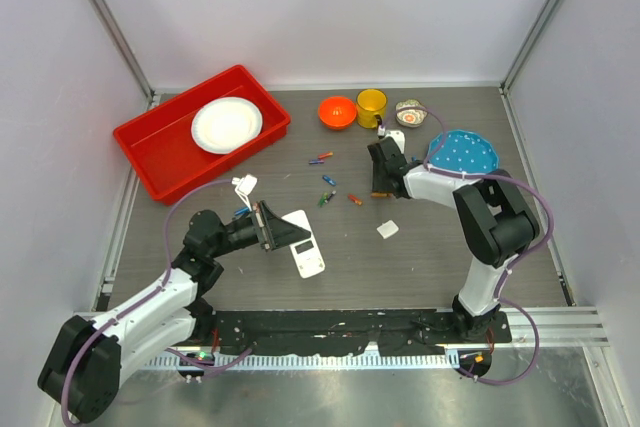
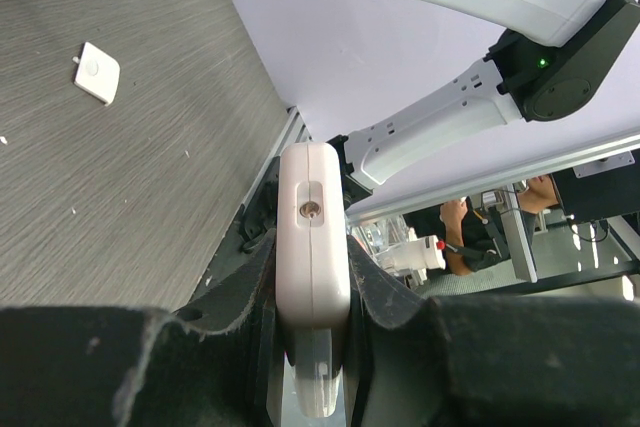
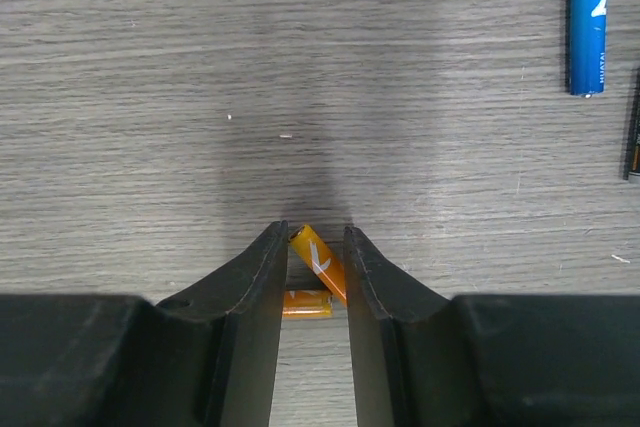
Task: Load the batteries into the remote control
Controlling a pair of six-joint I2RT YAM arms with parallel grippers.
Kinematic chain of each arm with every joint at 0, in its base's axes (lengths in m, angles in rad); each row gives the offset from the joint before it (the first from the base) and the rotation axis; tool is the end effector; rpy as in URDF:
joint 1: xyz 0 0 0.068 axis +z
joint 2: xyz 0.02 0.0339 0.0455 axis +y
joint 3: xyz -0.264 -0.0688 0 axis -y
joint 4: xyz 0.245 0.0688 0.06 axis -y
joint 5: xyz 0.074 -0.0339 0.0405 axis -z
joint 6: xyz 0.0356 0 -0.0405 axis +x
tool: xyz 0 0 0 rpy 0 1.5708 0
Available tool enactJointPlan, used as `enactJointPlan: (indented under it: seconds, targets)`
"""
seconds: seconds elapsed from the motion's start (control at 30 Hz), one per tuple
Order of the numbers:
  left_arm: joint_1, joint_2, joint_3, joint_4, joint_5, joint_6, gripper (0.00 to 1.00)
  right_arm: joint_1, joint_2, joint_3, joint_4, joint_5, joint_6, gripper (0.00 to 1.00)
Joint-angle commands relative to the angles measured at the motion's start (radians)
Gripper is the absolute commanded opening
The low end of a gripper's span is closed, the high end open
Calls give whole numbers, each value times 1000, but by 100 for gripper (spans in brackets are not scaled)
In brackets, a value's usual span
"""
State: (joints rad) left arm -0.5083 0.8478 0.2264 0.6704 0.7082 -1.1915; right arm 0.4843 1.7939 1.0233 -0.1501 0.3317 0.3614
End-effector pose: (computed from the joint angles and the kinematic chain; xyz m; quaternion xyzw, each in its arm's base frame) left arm 0.1463 -0.1080 0.2226 0.0199 0.6935 -0.6681 0.2687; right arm 0.3250 0.1579 0.1576 -0.0048 0.9361 -0.0134 0.3514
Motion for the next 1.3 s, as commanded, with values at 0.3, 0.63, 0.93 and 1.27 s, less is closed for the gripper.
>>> enactJointPlan:
  seconds: [0.3, 0.63, 0.93, 1.27]
  targets:
    - [-1, -12, 25, 15, 0, 18, 0, 4, 15, 4, 9, 46, 13, 25]
    - [1, -24, 25, 1, -7, 18, 0, 5, -19, 17, 20, 58, 10, 10]
    - [1, -42, 21, -19, -26, 21, 0, 13, -190, 21, 20, -20, 27, 1]
    - [1, -59, -10, -6, -62, 23, 0, 57, -552, -215, 305, -469, -56, 1]
